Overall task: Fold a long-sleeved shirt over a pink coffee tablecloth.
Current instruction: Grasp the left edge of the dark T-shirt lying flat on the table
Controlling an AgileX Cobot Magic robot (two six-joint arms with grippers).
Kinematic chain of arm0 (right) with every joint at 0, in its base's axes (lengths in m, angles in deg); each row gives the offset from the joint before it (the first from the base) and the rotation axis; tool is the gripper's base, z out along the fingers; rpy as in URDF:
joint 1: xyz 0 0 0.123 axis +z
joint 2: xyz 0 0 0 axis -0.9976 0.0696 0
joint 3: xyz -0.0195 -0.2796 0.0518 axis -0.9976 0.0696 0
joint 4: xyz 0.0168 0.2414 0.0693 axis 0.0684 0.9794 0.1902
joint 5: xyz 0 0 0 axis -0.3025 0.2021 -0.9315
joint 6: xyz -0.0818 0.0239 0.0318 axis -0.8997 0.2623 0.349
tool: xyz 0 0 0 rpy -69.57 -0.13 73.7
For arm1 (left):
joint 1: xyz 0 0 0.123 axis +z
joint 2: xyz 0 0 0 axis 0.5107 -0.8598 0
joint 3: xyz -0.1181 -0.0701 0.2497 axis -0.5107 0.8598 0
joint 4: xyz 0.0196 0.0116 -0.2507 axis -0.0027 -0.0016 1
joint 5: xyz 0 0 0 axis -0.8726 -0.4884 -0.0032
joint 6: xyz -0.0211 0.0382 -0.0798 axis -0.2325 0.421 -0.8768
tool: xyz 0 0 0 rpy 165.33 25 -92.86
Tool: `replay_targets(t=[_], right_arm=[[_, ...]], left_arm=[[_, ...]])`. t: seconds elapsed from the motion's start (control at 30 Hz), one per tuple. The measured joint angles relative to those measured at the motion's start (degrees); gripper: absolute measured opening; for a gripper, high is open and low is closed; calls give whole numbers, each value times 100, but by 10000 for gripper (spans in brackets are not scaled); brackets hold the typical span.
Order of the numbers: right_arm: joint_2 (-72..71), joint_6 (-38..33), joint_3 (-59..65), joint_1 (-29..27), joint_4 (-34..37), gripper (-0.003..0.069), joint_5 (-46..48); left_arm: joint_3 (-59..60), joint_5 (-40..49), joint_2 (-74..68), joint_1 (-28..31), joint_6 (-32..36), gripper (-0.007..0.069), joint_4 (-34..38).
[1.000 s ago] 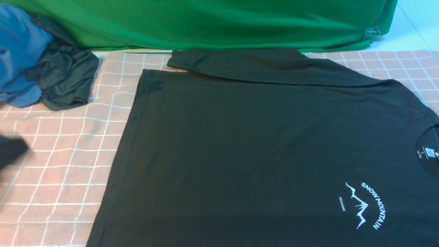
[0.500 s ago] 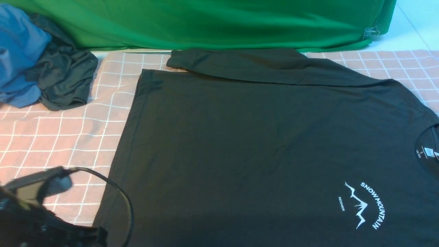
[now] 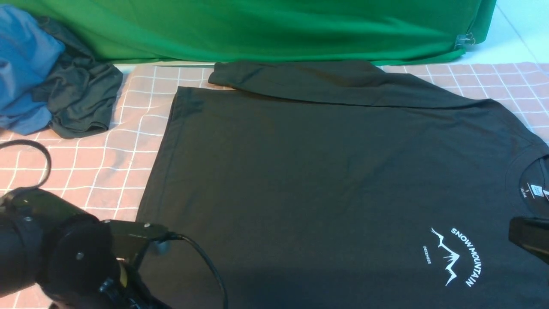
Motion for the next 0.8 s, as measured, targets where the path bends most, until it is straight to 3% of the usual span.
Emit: replay_targets(t=[0.1,0.3,0.43,0.67,0.8], right_arm=[[0,0,0,0,0,35,-54],[0,0,0,0,0,35,-78],[0,-14,0,0,0,35,-132],[0,-18,0,0,0,35,-194],[0,-18,0,0,0,35,-207]], left_arm=[[0,-125,-37,-6,86,163,-21],[0,-125,-69,-24,287,405,-21],[0,-120,-221,-34,402,510,29],[0,-100,-514,-34,1038,535,584],[0,-96,-575,-34,1371,475,836]])
